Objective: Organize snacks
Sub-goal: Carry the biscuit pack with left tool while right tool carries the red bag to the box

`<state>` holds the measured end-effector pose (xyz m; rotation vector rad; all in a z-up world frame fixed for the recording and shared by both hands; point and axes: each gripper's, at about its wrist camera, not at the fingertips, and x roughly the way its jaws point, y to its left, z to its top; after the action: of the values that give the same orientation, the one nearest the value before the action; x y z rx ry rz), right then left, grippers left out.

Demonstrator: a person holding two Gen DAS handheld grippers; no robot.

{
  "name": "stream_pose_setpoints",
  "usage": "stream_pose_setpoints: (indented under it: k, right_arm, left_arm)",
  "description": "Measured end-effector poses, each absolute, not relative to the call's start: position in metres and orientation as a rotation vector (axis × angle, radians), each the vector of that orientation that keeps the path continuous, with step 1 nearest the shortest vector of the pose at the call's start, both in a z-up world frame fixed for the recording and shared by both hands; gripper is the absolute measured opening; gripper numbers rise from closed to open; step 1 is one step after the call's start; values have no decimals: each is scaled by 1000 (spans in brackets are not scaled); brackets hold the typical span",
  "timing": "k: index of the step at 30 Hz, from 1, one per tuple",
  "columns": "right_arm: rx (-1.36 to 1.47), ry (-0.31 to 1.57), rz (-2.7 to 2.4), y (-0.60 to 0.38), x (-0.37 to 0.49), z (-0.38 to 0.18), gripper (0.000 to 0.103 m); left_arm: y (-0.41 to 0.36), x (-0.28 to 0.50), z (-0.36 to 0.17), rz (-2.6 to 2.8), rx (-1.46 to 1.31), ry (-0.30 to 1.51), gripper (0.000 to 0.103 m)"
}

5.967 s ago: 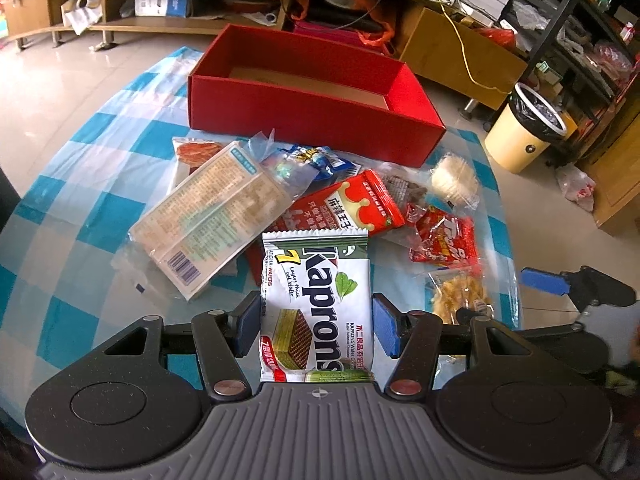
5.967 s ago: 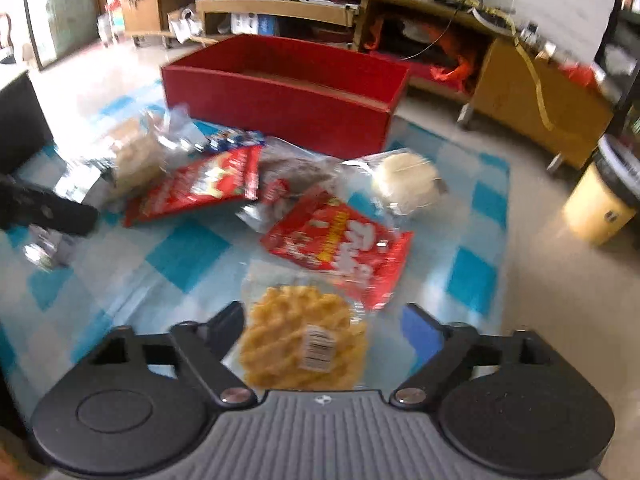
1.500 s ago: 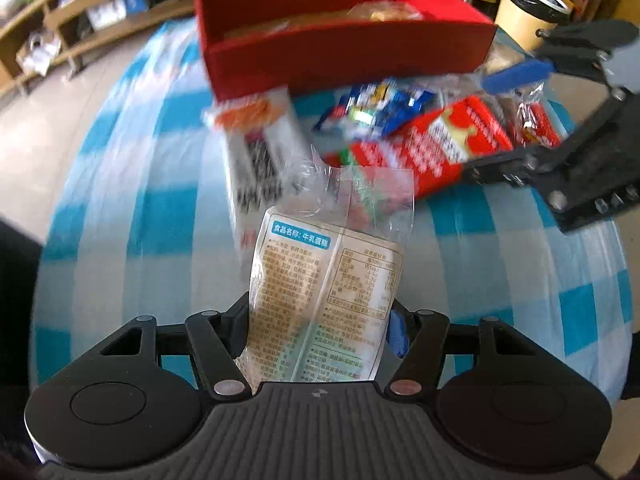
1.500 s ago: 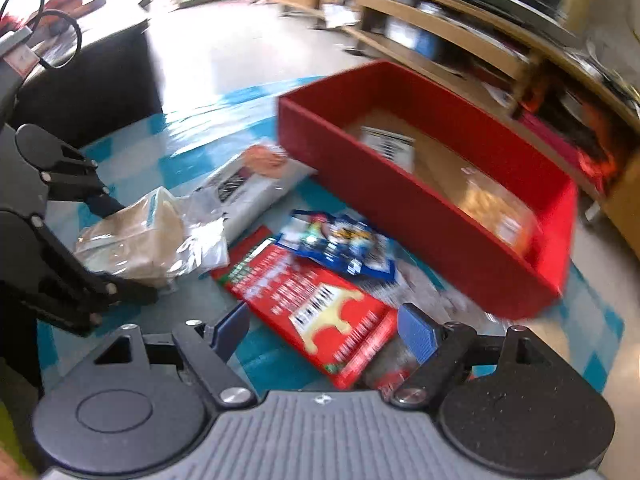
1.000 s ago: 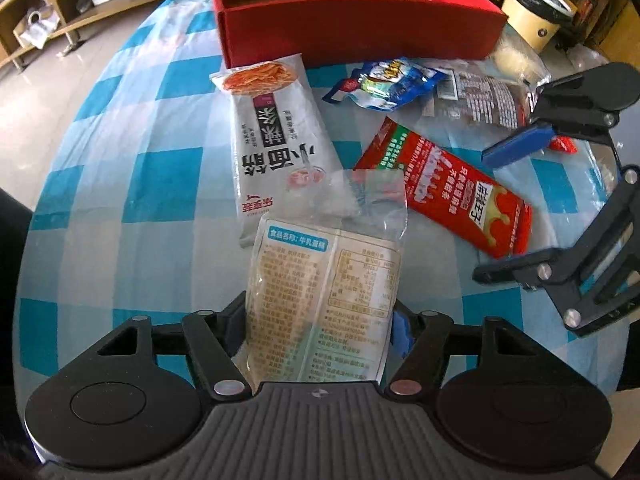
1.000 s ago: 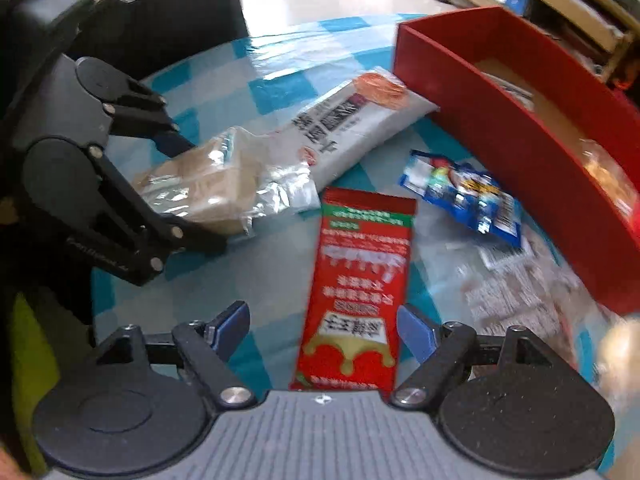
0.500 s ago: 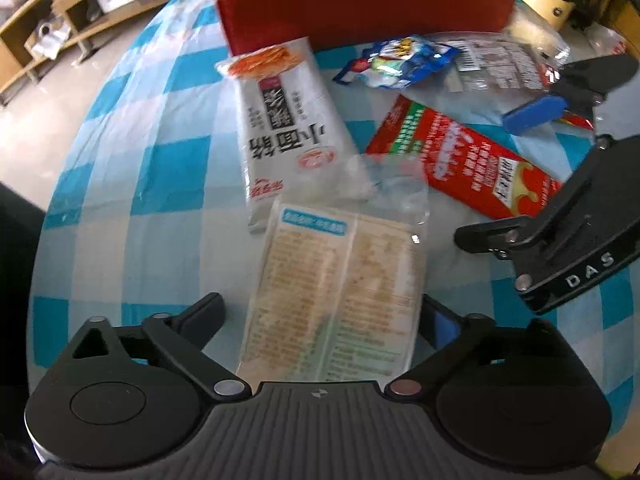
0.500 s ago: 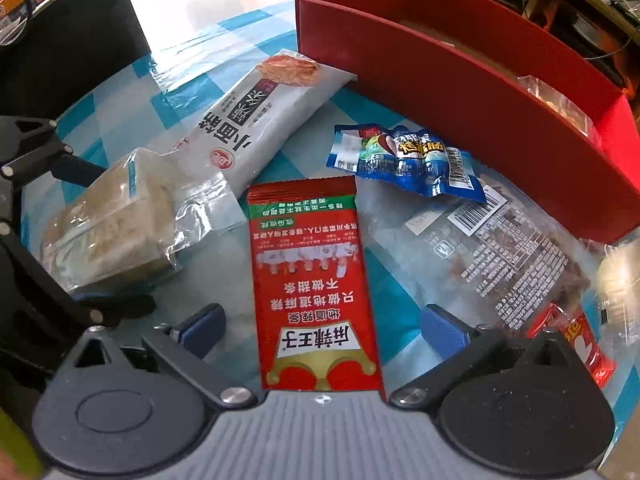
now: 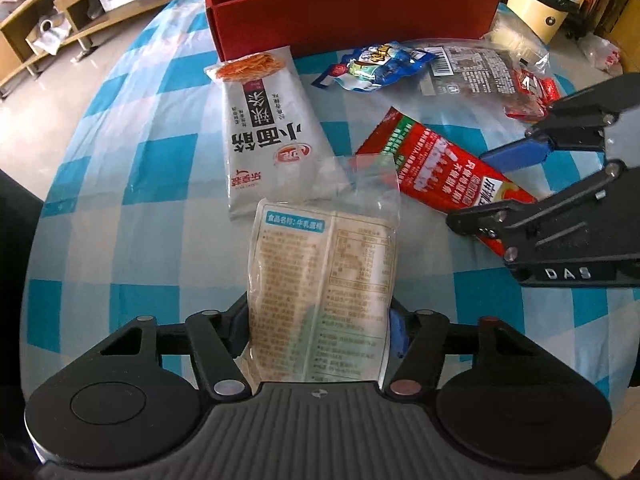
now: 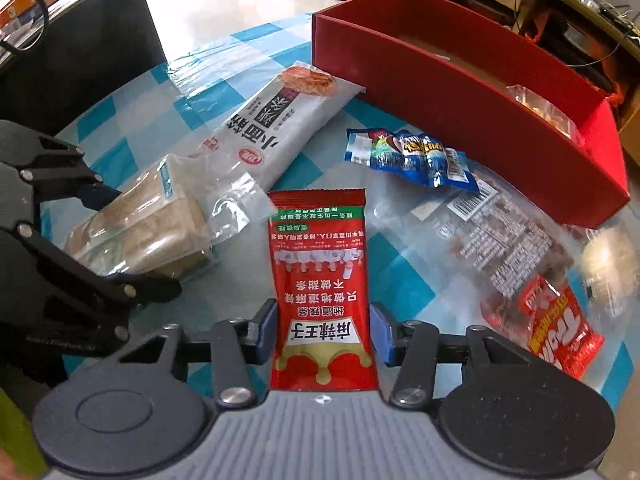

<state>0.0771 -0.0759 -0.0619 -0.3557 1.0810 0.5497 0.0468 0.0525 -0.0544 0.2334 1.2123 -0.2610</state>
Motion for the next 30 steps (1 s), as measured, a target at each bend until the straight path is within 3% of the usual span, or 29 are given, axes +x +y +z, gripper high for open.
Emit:
stream_pose_setpoints:
  k: [30]
  right_arm:
    - [-259, 911, 428, -113, 59, -9, 48]
  left_arm:
    - [38, 55, -11, -283, 103, 1086, 66]
